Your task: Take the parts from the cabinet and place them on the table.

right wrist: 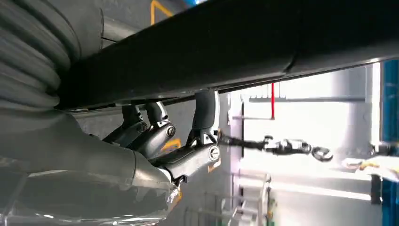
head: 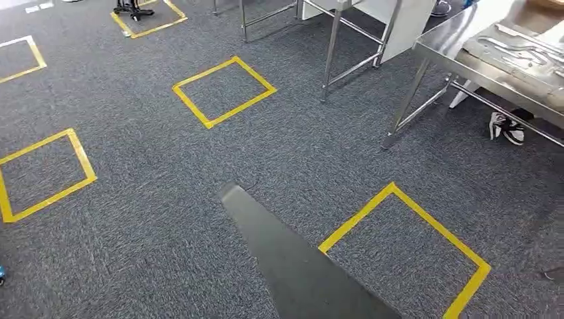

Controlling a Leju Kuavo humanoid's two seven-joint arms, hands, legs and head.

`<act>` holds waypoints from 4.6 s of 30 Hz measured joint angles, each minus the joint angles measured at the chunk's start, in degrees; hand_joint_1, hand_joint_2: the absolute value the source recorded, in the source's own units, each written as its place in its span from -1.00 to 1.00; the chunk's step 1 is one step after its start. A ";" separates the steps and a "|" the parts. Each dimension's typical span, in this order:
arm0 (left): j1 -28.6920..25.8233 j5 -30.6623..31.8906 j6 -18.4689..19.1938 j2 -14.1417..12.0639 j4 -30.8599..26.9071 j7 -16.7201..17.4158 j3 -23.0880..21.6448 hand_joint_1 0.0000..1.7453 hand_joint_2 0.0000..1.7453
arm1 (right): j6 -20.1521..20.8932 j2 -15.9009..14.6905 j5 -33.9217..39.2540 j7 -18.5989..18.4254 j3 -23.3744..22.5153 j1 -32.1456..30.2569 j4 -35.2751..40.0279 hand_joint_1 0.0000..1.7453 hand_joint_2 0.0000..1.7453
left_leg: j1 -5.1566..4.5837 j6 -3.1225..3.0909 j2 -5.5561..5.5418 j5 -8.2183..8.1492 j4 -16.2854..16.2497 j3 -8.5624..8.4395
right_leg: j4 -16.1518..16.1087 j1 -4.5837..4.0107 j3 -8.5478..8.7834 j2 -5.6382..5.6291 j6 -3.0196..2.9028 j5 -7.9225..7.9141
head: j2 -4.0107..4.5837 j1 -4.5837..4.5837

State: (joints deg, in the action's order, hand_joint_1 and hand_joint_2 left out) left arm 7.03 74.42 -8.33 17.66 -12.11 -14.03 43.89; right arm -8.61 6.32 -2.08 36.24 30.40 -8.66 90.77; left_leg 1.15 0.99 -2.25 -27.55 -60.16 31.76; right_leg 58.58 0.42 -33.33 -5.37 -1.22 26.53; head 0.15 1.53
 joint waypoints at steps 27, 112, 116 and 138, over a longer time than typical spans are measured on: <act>0.76 5.05 1.66 2.05 -0.02 -8.74 -6.18 -1.00 -1.00 | 1.40 3.02 -6.19 -1.40 -2.60 2.66 1.09 1.00 1.00 | -0.36 0.11 2.70 -8.85 -15.47 6.56 | -0.93 -0.25 -0.05 2.92 -0.62 -0.36 | 0.00 0.00; 0.40 2.73 3.98 2.58 0.00 -4.00 -7.56 -1.00 -1.00 | -11.87 3.85 -18.12 -7.43 -4.28 2.44 6.27 1.00 1.00 | -0.59 -0.88 2.35 -5.76 3.24 -9.39 | 1.03 -0.36 -3.80 5.73 0.96 -1.54 | 0.00 -0.15; 0.83 2.73 4.04 2.58 0.00 -3.91 -7.58 -1.00 -1.00 | -12.11 4.00 -18.14 -7.54 -4.44 2.60 6.60 1.00 1.00 | -0.32 -0.27 2.33 -5.41 -10.69 -1.35 | -0.23 -0.22 -0.48 5.42 -0.72 0.01 | 0.00 -0.13; 0.18 2.23 3.98 2.54 0.00 -3.19 -7.56 -1.00 -1.00 | -19.39 4.26 -25.20 -12.63 -5.55 1.39 7.17 1.00 1.00 | -0.21 -2.78 1.23 -3.15 1.03 -3.06 | 2.49 1.00 -2.24 5.31 3.78 1.02 | 0.00 -0.07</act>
State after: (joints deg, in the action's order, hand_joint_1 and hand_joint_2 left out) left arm 7.22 76.65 -4.35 20.20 -12.11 -17.22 36.33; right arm -28.00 10.58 -27.28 23.61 24.85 -7.28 97.94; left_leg 0.94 -1.79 -1.02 -30.70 -59.13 28.71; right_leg 61.06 1.41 -35.57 -0.06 2.56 27.55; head 0.15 1.46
